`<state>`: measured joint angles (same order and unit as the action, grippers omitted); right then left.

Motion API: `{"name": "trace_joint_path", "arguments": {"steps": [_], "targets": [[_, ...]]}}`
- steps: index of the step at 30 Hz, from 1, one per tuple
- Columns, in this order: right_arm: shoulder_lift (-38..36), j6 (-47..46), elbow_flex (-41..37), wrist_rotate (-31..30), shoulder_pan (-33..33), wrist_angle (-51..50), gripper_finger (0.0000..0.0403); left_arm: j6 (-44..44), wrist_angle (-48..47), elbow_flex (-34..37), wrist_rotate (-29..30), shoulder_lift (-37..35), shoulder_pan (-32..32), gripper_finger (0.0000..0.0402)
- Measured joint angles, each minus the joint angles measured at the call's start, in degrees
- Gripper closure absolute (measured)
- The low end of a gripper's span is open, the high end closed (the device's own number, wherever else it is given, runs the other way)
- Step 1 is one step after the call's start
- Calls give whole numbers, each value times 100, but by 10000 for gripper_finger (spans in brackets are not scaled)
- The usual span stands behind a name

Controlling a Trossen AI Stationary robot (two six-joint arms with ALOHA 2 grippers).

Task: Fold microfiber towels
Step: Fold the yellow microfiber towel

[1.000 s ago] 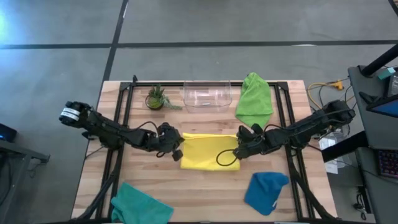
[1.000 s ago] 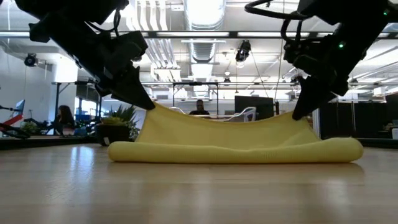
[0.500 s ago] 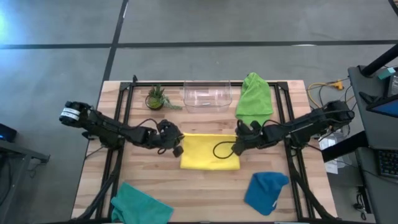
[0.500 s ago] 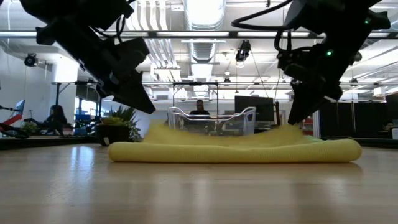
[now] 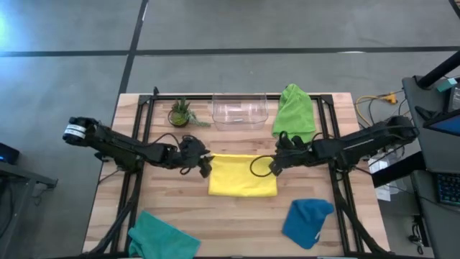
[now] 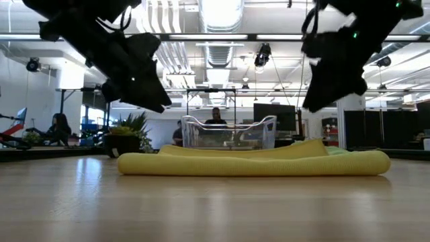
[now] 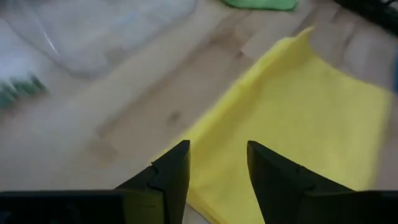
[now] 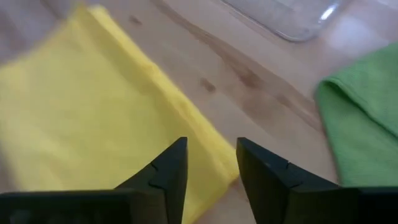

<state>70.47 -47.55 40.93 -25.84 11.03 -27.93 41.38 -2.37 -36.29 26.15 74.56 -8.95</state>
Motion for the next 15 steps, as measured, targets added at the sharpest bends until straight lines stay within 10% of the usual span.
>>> {"name": "trace_joint_path", "arguments": {"steps": [7, 15], "targets": [[-843, -166, 0, 80, 383, 366, 283, 976, -84, 17, -1845, 35, -9, 258], [-846, -41, -4, 80, 817, 722, 285, 2357, -126, 105, -2302, 303, 50, 258]]}}
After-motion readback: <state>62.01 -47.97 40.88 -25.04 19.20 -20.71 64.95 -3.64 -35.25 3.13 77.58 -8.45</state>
